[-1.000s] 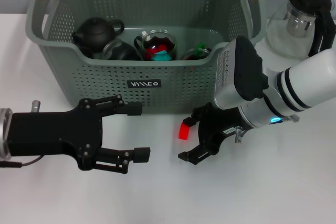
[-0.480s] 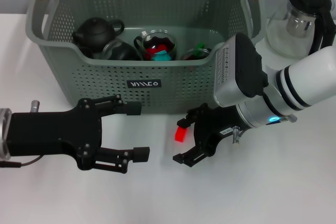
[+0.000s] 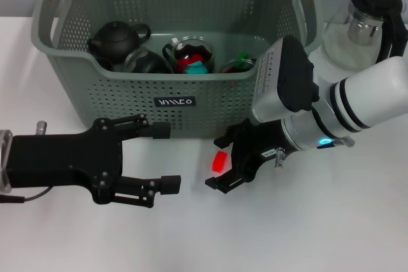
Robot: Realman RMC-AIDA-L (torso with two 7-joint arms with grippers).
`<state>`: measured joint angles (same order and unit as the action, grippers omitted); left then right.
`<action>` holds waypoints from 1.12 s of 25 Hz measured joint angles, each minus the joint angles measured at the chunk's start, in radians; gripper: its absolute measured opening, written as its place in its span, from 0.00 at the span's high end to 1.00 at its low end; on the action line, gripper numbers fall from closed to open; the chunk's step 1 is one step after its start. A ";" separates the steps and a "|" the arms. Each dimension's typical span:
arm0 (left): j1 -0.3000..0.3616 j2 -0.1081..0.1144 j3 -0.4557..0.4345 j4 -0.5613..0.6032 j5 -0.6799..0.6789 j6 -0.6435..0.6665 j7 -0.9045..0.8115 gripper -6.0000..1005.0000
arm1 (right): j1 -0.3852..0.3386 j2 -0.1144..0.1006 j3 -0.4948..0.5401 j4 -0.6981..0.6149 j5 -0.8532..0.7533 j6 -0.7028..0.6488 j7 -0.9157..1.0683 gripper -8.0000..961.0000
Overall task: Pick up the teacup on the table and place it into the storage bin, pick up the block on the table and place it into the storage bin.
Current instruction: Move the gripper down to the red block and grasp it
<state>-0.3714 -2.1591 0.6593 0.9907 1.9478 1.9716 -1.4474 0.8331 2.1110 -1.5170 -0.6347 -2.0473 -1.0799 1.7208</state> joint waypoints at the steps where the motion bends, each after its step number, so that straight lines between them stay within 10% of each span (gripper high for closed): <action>1: -0.001 0.001 0.000 0.000 0.000 0.000 -0.004 0.06 | -0.001 0.000 -0.006 0.000 0.007 0.005 0.006 0.04; 28: -0.021 0.007 -0.001 -0.001 -0.003 0.022 -0.032 0.06 | 0.004 0.001 -0.095 0.055 0.056 0.143 0.030 0.06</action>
<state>-0.3920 -2.1521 0.6580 0.9894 1.9451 1.9936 -1.4798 0.8369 2.1123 -1.6117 -0.5794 -1.9908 -0.9373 1.7505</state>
